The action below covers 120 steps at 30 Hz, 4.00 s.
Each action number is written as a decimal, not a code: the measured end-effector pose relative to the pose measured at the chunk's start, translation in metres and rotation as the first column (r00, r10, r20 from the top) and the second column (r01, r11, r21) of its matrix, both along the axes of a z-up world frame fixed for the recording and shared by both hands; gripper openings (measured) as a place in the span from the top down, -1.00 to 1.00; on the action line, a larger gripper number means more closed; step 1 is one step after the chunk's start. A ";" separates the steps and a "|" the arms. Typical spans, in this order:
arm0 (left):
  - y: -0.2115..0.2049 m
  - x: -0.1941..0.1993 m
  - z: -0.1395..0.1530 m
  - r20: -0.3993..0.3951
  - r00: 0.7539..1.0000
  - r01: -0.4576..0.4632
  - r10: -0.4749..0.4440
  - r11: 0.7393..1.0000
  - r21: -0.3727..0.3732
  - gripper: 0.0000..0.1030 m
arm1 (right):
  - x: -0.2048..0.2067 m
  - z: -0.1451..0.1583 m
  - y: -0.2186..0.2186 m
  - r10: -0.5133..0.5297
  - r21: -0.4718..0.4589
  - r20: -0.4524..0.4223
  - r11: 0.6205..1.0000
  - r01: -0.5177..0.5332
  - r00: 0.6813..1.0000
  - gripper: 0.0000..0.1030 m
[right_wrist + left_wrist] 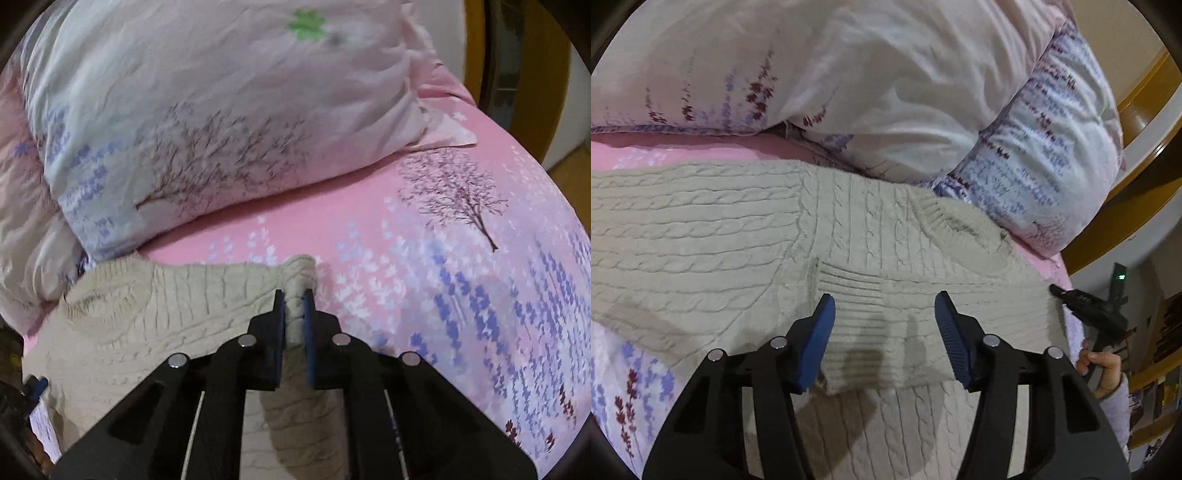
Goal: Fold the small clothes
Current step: 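Move the left gripper to the other sweater sleeve, then grasp the sleeve with the left gripper and fold it across the body, then open the left gripper and withdraw from the folded sleeve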
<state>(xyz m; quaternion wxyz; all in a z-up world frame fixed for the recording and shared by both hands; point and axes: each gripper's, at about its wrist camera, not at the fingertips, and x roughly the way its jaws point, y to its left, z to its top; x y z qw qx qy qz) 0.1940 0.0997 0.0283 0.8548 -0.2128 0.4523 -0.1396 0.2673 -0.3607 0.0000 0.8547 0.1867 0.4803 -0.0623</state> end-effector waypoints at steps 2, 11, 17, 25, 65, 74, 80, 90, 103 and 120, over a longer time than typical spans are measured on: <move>-0.005 0.005 -0.003 -0.006 1.000 0.004 -0.004 1.000 0.009 -0.03 | -0.002 -0.005 -0.010 -0.054 0.027 0.012 0.998 0.053 0.998 0.85; 0.016 -0.010 0.012 0.085 0.996 -0.027 0.025 1.000 0.016 0.02 | -0.019 0.003 -0.010 -0.085 -0.002 0.034 0.996 0.086 0.996 -0.45; 0.135 -0.054 0.018 0.020 0.964 -0.263 0.266 0.962 -0.074 0.02 | -0.053 0.030 0.019 0.017 0.067 0.120 0.997 -0.025 0.993 -0.45; 0.211 -0.093 -0.020 -0.197 0.836 -0.549 0.512 0.785 -0.287 0.16 | -0.066 0.042 0.131 0.311 0.195 0.151 0.921 -0.336 0.938 -0.47; 0.035 -0.042 -0.003 0.025 0.977 -0.161 0.213 0.805 -0.571 0.87 | -0.108 0.039 0.098 0.300 0.252 0.163 0.908 -0.334 0.940 -0.50; 0.034 -0.049 -0.039 -0.103 0.970 -0.239 0.219 0.800 -0.549 0.82 | -0.106 0.040 0.116 0.353 0.234 0.156 0.894 -0.382 0.922 -0.50; 0.072 -0.057 -0.050 -0.185 0.928 -0.368 0.325 0.710 -0.601 0.22 | -0.105 0.041 0.126 0.370 0.242 0.167 0.883 -0.402 0.914 -0.50; 0.124 -0.053 -0.047 -0.242 0.835 -0.525 0.494 0.586 -0.617 0.22 | -0.108 0.037 0.110 0.344 0.243 0.164 0.894 -0.375 0.925 -0.50; -0.021 -0.010 0.036 0.135 0.988 -0.007 0.069 0.909 -0.416 0.94 | -0.103 0.045 0.070 0.240 0.249 0.194 0.926 -0.285 0.951 -0.50; 0.094 -0.030 -0.030 -0.278 0.907 -0.420 0.316 0.718 -0.555 -0.32 | -0.106 0.053 0.156 0.481 0.172 0.203 0.840 -0.515 0.853 -0.60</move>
